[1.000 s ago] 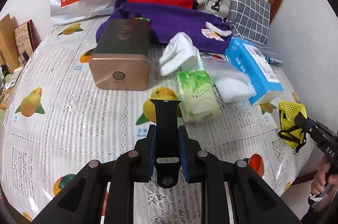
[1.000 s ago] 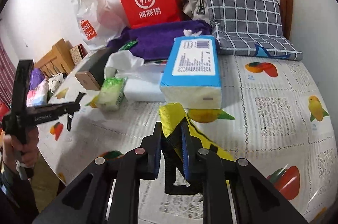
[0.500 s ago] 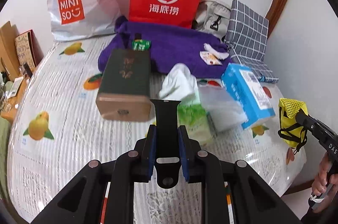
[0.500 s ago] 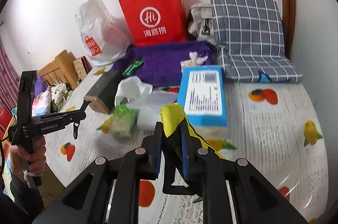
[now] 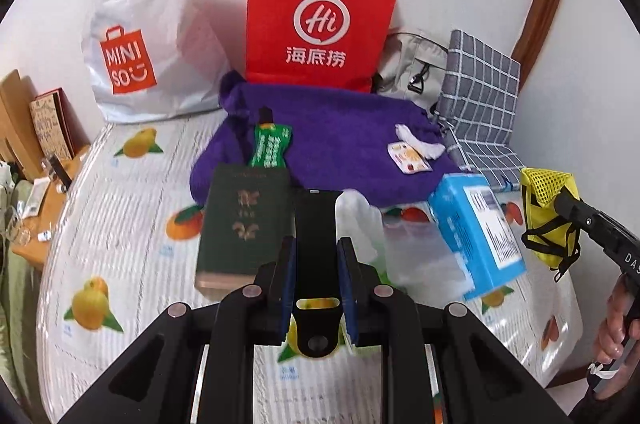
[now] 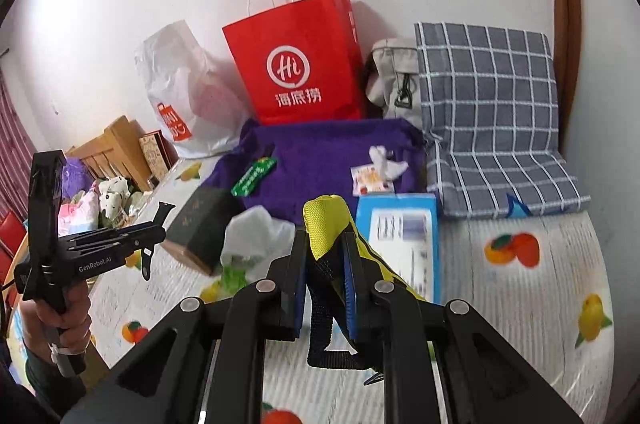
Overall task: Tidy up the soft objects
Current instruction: 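Carry the black strap and yellow bag onto the purple towel with both grippers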
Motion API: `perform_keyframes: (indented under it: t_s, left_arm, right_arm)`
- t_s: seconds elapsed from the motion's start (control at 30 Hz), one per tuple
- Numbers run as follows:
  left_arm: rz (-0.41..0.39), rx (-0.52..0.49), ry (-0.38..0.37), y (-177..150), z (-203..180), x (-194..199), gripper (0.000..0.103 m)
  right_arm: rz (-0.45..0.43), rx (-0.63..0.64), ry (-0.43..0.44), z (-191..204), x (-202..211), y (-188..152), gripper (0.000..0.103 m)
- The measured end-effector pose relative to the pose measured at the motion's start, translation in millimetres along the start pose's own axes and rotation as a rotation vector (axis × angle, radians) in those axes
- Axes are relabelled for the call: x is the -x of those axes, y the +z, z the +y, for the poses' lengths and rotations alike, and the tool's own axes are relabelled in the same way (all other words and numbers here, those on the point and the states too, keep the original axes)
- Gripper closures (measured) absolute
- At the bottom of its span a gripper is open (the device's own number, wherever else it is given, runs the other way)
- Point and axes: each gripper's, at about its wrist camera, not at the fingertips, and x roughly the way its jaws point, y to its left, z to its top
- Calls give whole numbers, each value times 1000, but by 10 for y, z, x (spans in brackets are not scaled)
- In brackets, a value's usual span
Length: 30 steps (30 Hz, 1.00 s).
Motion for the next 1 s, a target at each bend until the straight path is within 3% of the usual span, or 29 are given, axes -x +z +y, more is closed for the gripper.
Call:
perform_keyframes:
  t_s: [0.47, 0.73, 1.0]
  left_arm:
    - [-21, -2, 36, 582, 107, -287, 84]
    - [-38, 12, 86, 806, 236, -384, 84]
    - [-34, 33, 90, 970, 351, -502, 84]
  right_arm:
    - [-21, -1, 17, -36, -523, 649, 87]
    - [-26, 21, 44, -10, -839, 975, 87]
    - [-32, 34, 63, 38, -1140, 1230, 87]
